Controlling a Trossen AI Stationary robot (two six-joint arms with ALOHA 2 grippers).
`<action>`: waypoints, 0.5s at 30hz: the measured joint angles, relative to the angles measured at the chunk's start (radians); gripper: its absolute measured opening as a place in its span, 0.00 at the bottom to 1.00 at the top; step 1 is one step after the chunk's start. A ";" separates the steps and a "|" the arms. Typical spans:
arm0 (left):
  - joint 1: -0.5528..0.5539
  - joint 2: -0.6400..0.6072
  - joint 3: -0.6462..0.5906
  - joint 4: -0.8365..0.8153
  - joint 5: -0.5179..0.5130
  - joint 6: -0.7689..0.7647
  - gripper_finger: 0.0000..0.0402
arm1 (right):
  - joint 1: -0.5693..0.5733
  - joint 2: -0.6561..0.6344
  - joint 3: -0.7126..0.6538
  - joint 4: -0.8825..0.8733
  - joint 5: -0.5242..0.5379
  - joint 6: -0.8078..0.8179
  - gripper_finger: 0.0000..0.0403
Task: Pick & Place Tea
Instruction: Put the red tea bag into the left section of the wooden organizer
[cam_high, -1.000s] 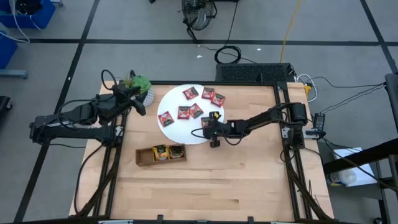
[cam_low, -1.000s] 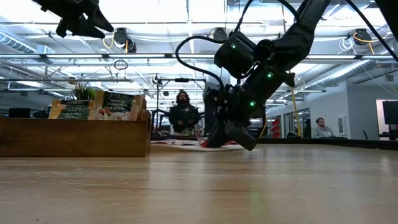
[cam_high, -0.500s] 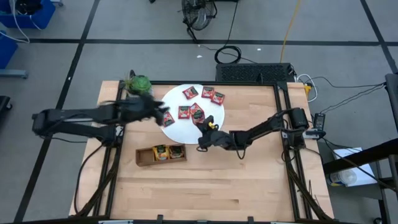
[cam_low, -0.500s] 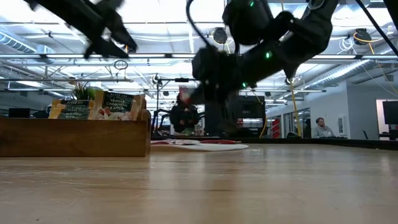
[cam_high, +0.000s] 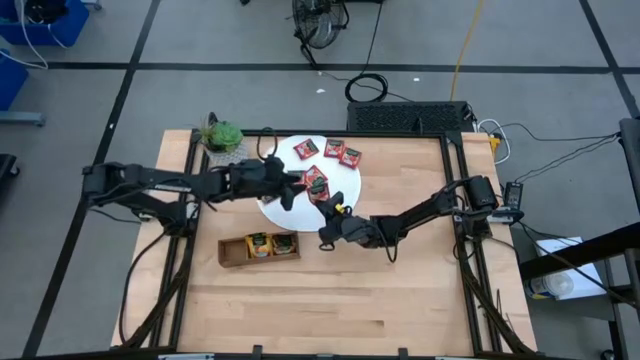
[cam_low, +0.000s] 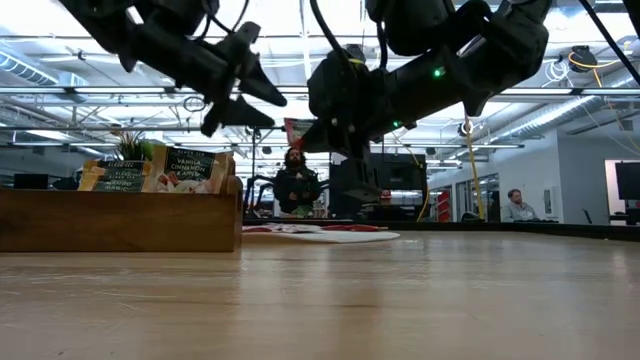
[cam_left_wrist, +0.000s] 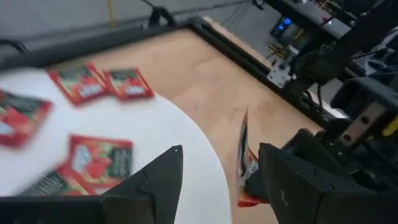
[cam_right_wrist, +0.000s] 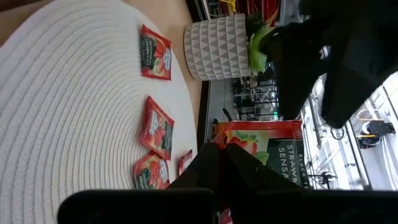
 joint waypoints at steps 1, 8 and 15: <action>0.007 0.009 0.000 0.001 0.028 -0.020 0.52 | 0.000 0.000 0.000 0.000 -0.002 -0.006 0.00; 0.021 0.083 0.001 0.131 0.194 -0.071 0.52 | 0.000 -0.001 0.000 0.001 -0.028 0.018 0.00; 0.022 0.101 0.001 0.144 0.195 -0.078 0.52 | 0.000 -0.002 0.000 0.001 -0.027 0.019 0.01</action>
